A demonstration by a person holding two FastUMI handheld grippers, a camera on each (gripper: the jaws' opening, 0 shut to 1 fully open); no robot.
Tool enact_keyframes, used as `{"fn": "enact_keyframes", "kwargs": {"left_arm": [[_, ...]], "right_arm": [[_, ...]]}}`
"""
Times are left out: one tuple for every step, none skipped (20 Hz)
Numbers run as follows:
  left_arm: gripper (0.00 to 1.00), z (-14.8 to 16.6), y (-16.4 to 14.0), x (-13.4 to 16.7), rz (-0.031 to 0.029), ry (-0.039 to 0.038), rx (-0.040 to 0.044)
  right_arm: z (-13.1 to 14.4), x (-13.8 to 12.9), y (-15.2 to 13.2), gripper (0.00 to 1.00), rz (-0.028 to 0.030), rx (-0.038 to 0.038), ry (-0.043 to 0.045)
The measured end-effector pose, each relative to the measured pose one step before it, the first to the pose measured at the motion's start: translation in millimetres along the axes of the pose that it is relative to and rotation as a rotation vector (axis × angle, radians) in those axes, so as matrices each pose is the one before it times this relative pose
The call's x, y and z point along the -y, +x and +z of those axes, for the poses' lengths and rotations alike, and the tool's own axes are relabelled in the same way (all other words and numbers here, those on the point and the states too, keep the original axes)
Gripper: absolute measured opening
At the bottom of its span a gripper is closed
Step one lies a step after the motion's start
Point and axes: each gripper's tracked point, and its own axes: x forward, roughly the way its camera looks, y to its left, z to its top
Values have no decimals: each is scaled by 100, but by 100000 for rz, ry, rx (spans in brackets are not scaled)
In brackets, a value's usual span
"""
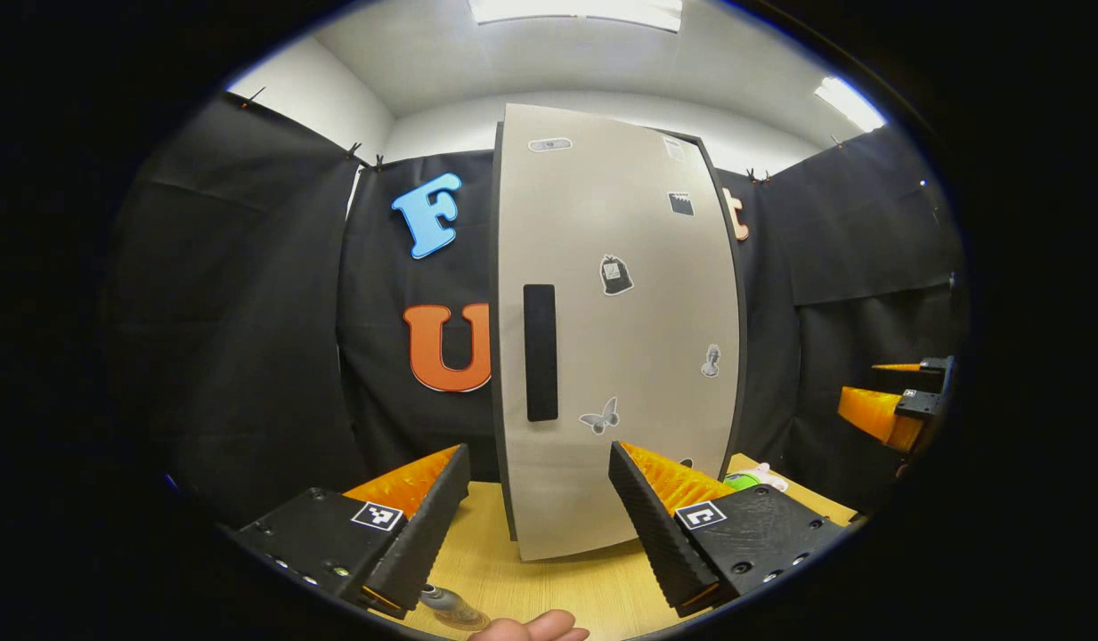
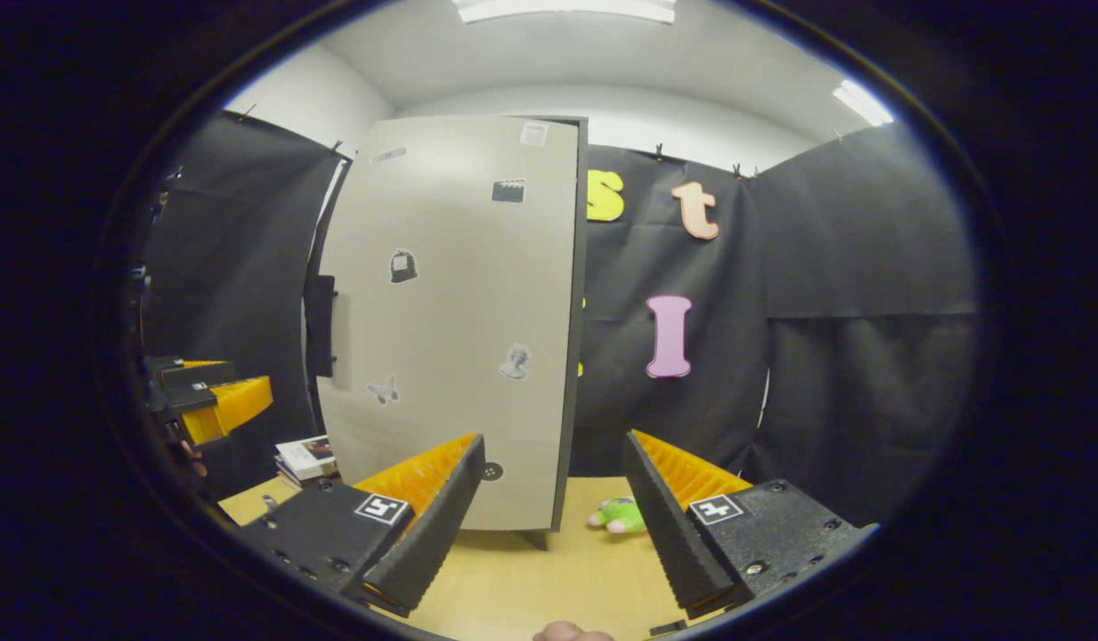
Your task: Open the cabinet door with the right hand, grasp the bottle in the cabinet with the left hand and place it on the coaster, then close the cabinet door with the right hand.
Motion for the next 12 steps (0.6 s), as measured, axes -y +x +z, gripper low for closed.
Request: {"fn": "enact_keyframes", "kwargs": {"left_arm": [[95, 77, -163, -22, -119, 81, 497], [95, 55, -81, 29, 63, 176, 359], [95, -169, -9, -112, 171, 282, -311], [95, -132, -173, 28, -92, 56, -260], [95, -83, -21, 47, -66, -15, -275], [95, 8, -119, -9, 24, 109, -122], [95, -52, 0, 55, -164, 39, 55], [95, 27, -116, 46, 35, 132, 52], [95, 86, -48, 46, -209, 43, 130], [95, -51, -21, 23, 80, 224, -188], [95, -86, 2, -39, -133, 48, 22], [95, -10, -34, 75, -139, 12, 21]], "right_arm": [[124, 423, 98, 99, -650, -227, 641], [156, 78, -24, 99, -91, 232, 290], [-102, -277, -7, 99, 248, 144, 131], [-197, -113, 112, 99, 723, -806, -354], [-315, -38, 55, 100, 781, -889, -539], [-3, 2, -8, 100, 245, -194, -331], [135, -69, -139, 100, 297, 325, -24], [188, 44, 9, 99, -78, 251, -233], [100, 38, 49, 99, -265, 143, -354], [-13, -60, -9, 100, 89, -240, -209], [-150, -182, -142, 100, 238, -274, -24], [-70, 27, -59, 100, 105, -95, 7]]}}
